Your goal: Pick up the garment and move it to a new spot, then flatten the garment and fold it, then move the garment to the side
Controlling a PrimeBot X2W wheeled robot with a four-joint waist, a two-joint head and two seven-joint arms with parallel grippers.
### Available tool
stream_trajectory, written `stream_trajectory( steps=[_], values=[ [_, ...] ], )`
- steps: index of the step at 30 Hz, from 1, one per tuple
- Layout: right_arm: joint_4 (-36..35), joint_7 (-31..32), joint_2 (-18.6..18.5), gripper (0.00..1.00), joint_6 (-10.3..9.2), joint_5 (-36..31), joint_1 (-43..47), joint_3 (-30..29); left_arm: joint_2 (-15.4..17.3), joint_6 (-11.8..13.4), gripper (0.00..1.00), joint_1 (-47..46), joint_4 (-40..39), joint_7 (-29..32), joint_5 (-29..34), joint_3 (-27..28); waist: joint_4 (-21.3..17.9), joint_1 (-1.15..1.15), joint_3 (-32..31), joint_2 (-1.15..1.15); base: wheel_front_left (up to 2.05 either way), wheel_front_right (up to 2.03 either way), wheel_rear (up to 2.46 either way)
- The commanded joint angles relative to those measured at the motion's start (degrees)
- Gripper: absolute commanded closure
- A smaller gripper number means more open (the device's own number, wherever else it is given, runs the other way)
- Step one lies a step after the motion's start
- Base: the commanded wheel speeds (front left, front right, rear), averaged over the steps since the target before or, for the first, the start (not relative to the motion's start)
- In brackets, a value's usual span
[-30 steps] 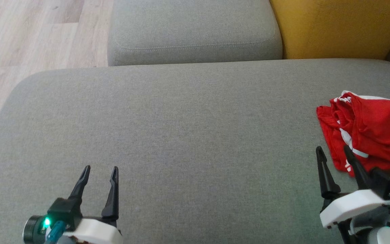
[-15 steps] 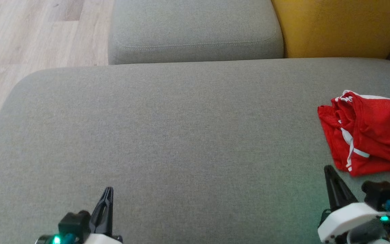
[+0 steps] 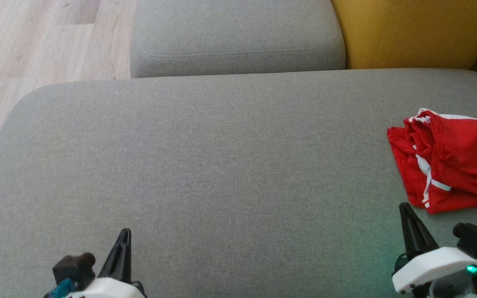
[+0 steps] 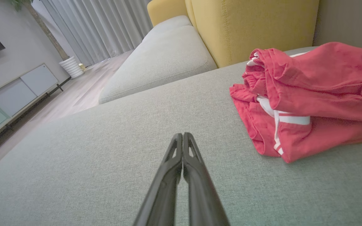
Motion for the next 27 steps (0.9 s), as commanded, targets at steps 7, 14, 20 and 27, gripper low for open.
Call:
stream_trajectory(
  steps=[7, 14, 20, 27],
  values=[
    [-1.13, 0.24, -0.09, 1.0, -0.01, 5.44, -3.77, -0.53, -0.18, -1.18, 1.0, -3.87, -1.01, 0.87, -5.2, 2.43, -0.13, 0.0, 0.15, 0.0, 0.0, 0.0, 0.0],
    [-0.46, 0.32, -0.11, 1.0, -0.01, 10.09, -4.45, -0.79, -0.59, -2.16, 1.0, -4.67, -0.4, 1.76, -9.74, 3.63, -0.26, 0.0, 0.31, 0.0, 0.0, 0.0, 0.0],
    [0.11, 0.39, -0.13, 1.0, -0.02, 14.08, -5.04, -1.01, -0.96, -2.98, 1.0, -5.33, -0.01, 2.54, -13.61, 4.7, -0.38, 0.0, 0.45, 0.0, 0.0, 0.0, 0.0],
    [0.77, 0.47, -0.14, 1.0, -0.02, 18.74, -5.72, -1.26, -1.43, -3.94, 1.0, -6.07, 0.44, 3.49, -18.1, 5.98, -0.51, 0.0, 0.61, 0.0, 0.0, 0.0, 0.0]
  ],
)
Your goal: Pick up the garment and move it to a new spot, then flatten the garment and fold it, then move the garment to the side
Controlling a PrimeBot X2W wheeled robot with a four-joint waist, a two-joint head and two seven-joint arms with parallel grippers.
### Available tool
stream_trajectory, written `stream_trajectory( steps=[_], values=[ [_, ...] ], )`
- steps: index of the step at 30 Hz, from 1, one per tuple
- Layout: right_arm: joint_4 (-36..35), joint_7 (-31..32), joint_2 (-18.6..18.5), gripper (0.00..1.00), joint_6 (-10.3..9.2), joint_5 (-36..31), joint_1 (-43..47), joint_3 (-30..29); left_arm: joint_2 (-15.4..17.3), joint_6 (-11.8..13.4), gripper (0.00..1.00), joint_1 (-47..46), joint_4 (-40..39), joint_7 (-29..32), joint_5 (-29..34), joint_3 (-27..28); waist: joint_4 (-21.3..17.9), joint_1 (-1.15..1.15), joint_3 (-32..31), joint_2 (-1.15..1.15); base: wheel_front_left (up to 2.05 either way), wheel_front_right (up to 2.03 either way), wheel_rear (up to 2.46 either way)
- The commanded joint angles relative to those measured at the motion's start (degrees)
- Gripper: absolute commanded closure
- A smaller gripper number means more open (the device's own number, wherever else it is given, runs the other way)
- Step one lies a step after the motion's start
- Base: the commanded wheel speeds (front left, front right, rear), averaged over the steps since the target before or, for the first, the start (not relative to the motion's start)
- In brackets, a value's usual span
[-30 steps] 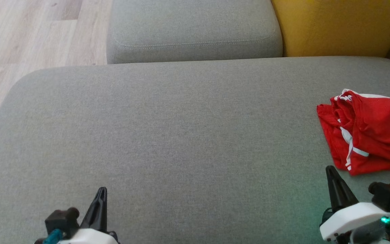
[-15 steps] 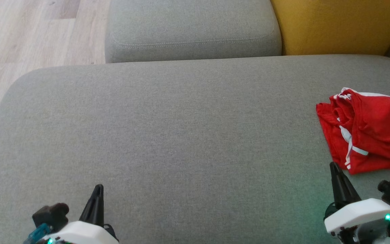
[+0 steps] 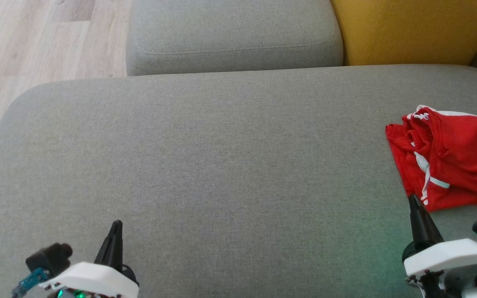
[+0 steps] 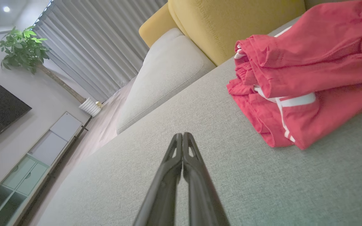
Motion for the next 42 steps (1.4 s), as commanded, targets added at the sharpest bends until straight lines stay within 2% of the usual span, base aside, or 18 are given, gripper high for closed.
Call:
stream_trajectory(
  steps=[1, 42],
  values=[
    [-1.58, 0.0, -0.16, 1.0, -0.02, 1.69, -3.17, 0.11, 0.24, -0.5, 1.0, -3.54, -1.45, 0.28, -1.5, 2.07, -0.02, 0.0, 0.02, 0.0, 0.0, 0.0, 0.0],
    [2.21, 0.45, -0.26, 1.0, -0.04, 28.28, -7.08, -1.35, -2.79, -5.96, 1.0, -7.88, 1.45, 6.1, -26.66, 9.88, -0.79, 0.0, 0.94, 0.0, 0.0, 0.0, 0.0]
  ],
)
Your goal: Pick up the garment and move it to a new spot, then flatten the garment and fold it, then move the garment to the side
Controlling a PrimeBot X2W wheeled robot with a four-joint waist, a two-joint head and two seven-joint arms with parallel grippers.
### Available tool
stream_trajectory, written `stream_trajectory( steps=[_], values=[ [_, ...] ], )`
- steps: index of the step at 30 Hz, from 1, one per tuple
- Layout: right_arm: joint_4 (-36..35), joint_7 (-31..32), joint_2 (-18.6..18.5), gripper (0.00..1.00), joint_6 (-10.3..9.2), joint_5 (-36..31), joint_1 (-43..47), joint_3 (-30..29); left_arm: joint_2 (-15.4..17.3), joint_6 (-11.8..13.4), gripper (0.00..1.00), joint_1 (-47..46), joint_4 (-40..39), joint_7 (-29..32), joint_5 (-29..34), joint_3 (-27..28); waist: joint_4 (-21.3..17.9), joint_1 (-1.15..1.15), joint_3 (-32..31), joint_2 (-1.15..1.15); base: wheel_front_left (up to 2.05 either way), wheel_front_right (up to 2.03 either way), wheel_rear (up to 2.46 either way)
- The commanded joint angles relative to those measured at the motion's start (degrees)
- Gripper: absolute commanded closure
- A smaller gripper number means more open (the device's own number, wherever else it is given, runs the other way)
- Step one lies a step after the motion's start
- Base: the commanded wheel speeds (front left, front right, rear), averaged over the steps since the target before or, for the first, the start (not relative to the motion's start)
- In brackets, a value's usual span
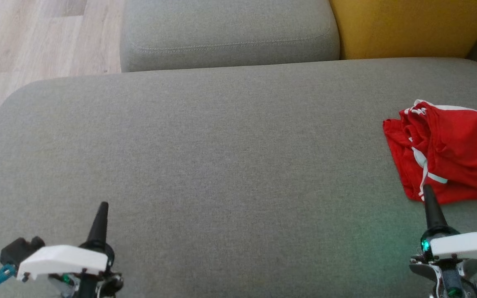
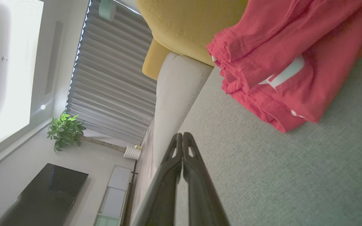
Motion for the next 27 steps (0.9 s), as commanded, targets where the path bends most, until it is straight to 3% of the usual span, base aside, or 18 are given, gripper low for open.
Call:
stream_trajectory(
  steps=[1, 27],
  values=[
    [-1.54, 0.22, -0.26, 1.0, -0.04, 2.03, -3.6, 0.57, 0.35, -0.56, 1.0, -3.69, -1.61, 0.44, -1.73, 2.52, -0.03, 0.0, 0.03, 0.0, 0.0, 0.0, 0.0],
    [0.93, 0.51, -0.32, 1.0, -0.05, 19.31, -6.14, -0.37, -1.84, -4.11, 1.0, -6.56, 0.32, 4.46, -17.82, 7.91, -0.52, 0.0, 0.62, 0.0, 0.0, 0.0, 0.0]
  ],
)
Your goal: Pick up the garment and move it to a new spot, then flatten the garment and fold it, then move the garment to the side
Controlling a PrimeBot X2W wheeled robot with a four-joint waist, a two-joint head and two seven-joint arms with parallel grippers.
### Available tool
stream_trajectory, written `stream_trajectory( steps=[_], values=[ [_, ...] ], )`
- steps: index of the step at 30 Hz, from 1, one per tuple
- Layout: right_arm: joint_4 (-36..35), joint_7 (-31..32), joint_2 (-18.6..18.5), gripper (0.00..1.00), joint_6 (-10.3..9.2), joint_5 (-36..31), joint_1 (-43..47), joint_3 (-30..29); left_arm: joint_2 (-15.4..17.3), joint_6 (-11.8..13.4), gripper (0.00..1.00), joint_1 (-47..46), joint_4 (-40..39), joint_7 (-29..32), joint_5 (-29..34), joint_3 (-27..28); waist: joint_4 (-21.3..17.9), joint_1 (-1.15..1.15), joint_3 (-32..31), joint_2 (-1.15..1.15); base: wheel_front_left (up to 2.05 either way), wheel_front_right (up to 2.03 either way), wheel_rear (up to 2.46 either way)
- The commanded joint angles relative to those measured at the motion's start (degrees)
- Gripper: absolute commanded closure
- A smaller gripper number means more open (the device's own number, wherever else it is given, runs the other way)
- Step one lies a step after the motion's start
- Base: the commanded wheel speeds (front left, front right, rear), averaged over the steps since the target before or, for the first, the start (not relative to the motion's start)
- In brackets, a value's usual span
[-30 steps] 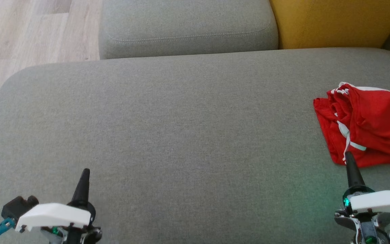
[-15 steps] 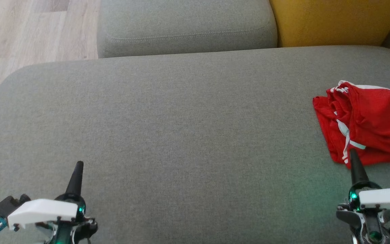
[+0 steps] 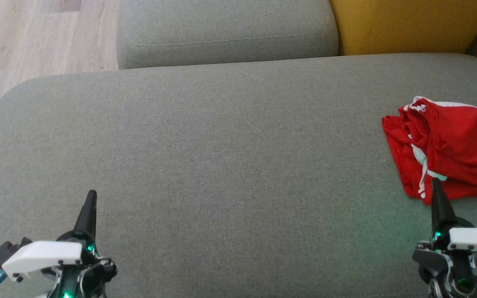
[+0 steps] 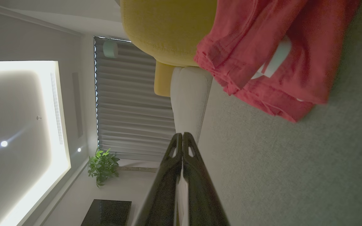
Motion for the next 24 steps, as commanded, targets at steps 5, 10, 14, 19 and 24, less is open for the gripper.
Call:
stream_trajectory(
  steps=[5, 10, 14, 19, 24],
  values=[
    [-1.41, 0.29, -0.34, 1.0, -0.05, 4.15, -3.66, 0.63, -0.05, -1.24, 1.0, -4.24, -1.27, 1.22, -3.8, 3.38, -0.09, 0.0, 0.11, 0.0, 0.0, 0.0, 0.0],
    [-0.93, 0.35, -0.35, 1.0, -0.05, 7.47, -4.15, 0.45, -0.48, -1.93, 1.0, -4.79, -0.89, 2.01, -6.88, 4.44, -0.19, 0.0, 0.22, 0.0, 0.0, 0.0, 0.0],
    [-0.64, 0.38, -0.36, 1.0, -0.05, 9.53, -4.45, 0.34, -0.77, -2.35, 1.0, -5.14, -0.66, 2.52, -8.77, 5.12, -0.25, 0.0, 0.29, 0.0, 0.0, 0.0, 0.0],
    [-0.64, 0.38, -0.36, 1.0, -0.05, 9.53, -4.45, 0.34, -0.85, -2.35, 1.0, -5.14, -0.66, 2.61, -8.68, 5.23, -0.25, 0.0, 0.29, 0.0, 0.0, 0.0, 0.0],
    [-0.64, 0.38, -0.36, 1.0, -0.05, 9.53, -4.45, 0.34, -0.92, -2.35, 1.0, -5.15, -0.65, 2.69, -8.59, 5.33, -0.25, 0.0, 0.29, 0.0, 0.0, 0.0, 0.0]
  ],
)
